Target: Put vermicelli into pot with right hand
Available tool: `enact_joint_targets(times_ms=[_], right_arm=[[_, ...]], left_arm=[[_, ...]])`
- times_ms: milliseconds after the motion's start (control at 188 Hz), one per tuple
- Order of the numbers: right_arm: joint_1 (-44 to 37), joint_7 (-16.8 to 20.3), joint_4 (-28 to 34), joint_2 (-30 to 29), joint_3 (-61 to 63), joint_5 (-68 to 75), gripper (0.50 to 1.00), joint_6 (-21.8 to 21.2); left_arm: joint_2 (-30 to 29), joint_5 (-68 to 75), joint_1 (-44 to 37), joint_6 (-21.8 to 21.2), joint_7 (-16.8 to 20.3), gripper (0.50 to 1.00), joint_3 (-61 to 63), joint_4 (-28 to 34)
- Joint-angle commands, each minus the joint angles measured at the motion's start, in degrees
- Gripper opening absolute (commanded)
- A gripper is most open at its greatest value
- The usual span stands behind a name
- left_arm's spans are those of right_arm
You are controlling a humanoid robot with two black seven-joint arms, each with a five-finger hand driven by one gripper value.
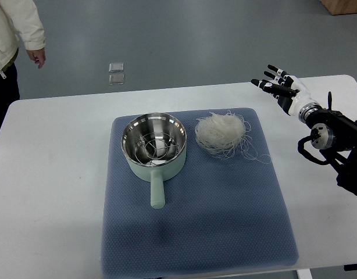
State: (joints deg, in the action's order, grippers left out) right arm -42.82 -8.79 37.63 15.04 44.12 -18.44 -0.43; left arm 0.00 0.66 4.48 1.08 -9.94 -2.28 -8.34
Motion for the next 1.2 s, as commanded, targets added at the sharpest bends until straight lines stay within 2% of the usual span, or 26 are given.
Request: enact_joint_targets(times_ms=[0,732,1013,1194], right_arm=[[-0.07,0.00,-0.02,0.16,0.00,-0.02,0.928,-0.10],[-0.51,-0.18,-0.19,0.69,0.97,-0.02,0.930,-1.24],[-0.86,-0.18,-0.02,1.22,-0.09,-1.33,0.928,-7.22],[-2.00,-0.18,2.01,3.59,-1.05,-9.60,0.928,-13.63]], left_arm=[[0.00,-0.05,0.00,-0.02,0.01,1.000,0.00,0.08],[0.00,-0.05,0.00,-0.02,0.01,1.000,0.00,0.17],[0.00,-0.05,0.00,-0.11,0.01,1.000,0.00,0.17],[0.00,-0.05,0.00,-0.11,0.01,1.000,0.00,0.17]])
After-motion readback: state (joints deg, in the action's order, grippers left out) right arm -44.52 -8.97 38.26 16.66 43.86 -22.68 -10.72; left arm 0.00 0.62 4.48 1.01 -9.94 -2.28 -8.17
